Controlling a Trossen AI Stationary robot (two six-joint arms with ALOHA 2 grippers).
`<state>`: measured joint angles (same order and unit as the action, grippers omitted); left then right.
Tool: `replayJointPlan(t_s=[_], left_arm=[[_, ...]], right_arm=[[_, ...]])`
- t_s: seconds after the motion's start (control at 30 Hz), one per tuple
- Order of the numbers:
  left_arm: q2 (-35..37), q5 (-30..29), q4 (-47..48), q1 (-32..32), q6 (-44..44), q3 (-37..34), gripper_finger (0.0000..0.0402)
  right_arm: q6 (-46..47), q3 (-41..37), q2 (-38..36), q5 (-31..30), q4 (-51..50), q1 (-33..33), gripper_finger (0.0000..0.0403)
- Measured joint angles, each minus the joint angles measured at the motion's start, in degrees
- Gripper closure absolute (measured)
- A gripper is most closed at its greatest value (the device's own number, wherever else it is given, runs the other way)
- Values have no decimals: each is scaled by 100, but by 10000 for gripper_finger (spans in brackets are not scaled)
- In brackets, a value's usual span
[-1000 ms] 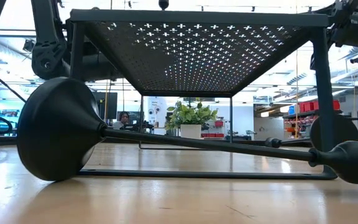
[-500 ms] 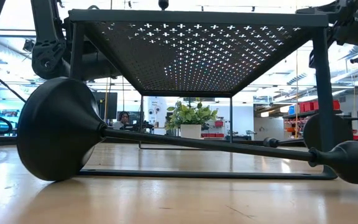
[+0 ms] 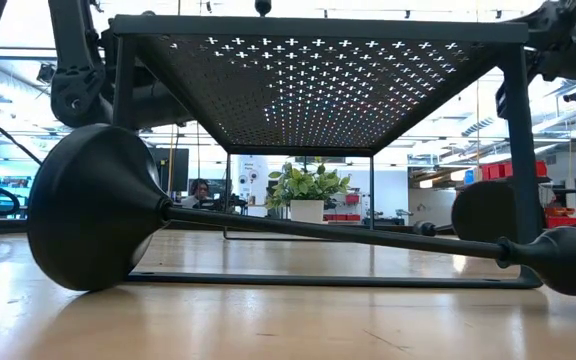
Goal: Pick & Place candle stick holders
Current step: Put the top black candle holder on the shelf aligned with the other black candle holder
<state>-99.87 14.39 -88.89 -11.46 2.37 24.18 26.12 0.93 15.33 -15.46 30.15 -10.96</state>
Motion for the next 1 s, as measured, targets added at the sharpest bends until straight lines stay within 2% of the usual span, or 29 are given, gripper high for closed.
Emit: replayJointPlan(t_s=[0.13, 0.27, 0.5, 0.6, 0.7, 0.8, 1.0], left_arm=[[381, 33, -52, -136, 84, -361, 158], [983, 48, -60, -212, 283, -809, 158], [1980, 56, -54, -219, 296, -1565, 158], [2273, 52, -40, -219, 302, -1819, 158], [2459, 51, -42, -219, 301, -1992, 158], [2549, 50, -37, -219, 325, -2057, 159], [2552, 50, -39, -219, 417, -2065, 159]], right_arm=[[28, 0, 11, 503, 55, -4, 346], [199, 0, 11, 473, -145, 0, 346], [901, 1, 13, 535, -1147, -2, 346], [1561, 193, 23, 396, -2222, -2, 346], [2167, 642, 156, 354, -3516, -2, 349], [2485, 1198, 421, 310, -4335, 0, 357], [3193, 2363, 1655, 492, -5765, -2, 370]])
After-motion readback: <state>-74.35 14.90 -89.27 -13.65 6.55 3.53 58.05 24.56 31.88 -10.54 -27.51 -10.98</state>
